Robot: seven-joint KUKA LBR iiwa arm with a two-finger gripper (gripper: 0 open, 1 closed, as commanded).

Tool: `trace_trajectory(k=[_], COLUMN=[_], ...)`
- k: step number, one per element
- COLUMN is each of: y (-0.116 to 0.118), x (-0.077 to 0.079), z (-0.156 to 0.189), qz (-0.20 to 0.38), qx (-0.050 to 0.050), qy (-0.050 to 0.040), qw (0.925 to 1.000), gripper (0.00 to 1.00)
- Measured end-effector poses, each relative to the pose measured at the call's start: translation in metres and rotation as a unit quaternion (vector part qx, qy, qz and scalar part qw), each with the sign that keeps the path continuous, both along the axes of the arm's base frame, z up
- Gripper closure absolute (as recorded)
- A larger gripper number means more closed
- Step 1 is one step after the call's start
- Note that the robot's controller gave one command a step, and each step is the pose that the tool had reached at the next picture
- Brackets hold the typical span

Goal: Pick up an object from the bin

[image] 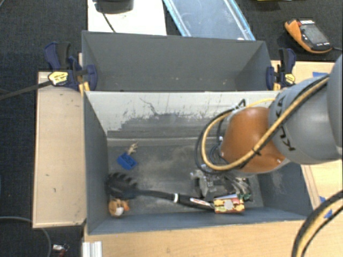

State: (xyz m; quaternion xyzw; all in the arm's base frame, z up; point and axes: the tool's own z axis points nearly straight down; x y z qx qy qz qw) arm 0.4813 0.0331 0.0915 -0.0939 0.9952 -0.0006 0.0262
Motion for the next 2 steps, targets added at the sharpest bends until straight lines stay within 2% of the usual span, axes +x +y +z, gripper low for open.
trace_trajectory(k=[1, 2], y=[0.001, 0.001], x=[0.002, 0.000], z=[0.034, 0.061], qz=[0.001, 0.001], qx=[0.001, 0.000], qy=[-0.0033, 0.0000], qw=[1.0000, 1.0000], gripper=[1.00, 1.00])
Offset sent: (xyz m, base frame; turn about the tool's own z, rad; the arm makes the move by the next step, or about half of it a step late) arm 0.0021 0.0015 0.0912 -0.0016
